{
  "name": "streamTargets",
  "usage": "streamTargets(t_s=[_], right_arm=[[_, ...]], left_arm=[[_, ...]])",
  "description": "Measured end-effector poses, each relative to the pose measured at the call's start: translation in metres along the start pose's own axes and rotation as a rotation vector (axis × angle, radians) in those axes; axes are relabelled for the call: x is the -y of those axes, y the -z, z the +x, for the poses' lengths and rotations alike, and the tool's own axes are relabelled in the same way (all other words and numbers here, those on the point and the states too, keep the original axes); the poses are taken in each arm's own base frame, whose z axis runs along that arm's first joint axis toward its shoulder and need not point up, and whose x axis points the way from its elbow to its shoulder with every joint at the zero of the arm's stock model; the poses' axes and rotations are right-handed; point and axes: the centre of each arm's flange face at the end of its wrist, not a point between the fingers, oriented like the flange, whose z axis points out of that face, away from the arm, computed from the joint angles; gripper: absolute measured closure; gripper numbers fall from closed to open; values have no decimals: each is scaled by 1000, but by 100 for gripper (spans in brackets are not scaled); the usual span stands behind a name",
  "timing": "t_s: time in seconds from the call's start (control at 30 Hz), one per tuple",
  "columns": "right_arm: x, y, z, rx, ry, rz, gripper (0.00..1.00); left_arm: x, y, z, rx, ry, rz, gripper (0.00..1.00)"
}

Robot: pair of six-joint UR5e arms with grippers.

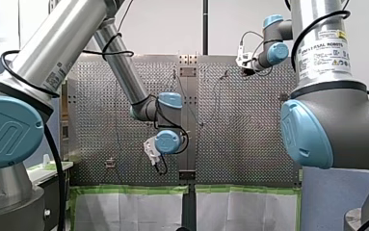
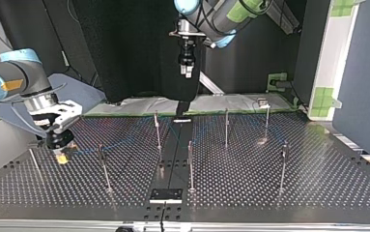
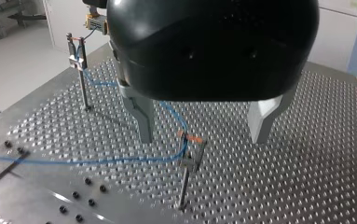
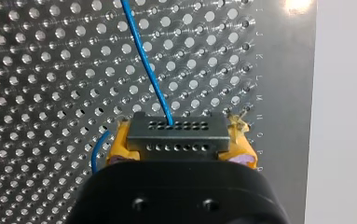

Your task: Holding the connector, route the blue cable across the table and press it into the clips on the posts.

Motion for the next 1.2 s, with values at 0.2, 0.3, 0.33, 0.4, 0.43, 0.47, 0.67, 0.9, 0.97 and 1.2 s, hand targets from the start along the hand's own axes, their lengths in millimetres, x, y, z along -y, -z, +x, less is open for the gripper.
streamTargets(t_s=[0.2, 0.3, 0.33, 0.4, 0.43, 0.47, 0.67, 0.9, 0.97, 1.2], right_arm=[[0, 0, 0, 0, 0, 0, 100], [-1, 0, 0, 1, -1, -1, 100], [-1, 0, 0, 1, -1, -2, 100], [-1, 0, 0, 2, -2, -3, 100], [-1, 0, -1, 2, -2, -3, 100], [-1, 0, -1, 3, -3, -4, 100], [-2, 1, -1, 3, -3, -10, 100], [-2, 1, 0, 3, -2, -13, 100], [-2, 1, 0, 3, -2, -13, 100], [-2, 1, 0, 3, -2, -13, 100]], left_arm=[[-21, 16, 5, 17, 8, -36, 0], [-32, 22, 6, 29, 11, -60, 0], [-35, 24, 6, 32, 11, -68, 0], [-42, 29, 7, 41, 10, -86, 0], [-46, 32, 7, 45, 9, -94, 0], [-48, 34, 7, 48, 9, -100, 0], [-63, 50, 11, 45, 5, -95, 0], [-71, 59, 13, 41, 2, -87, 0], [-71, 59, 13, 41, 2, -87, 0], [-71, 59, 13, 41, 2, -87, 0]])
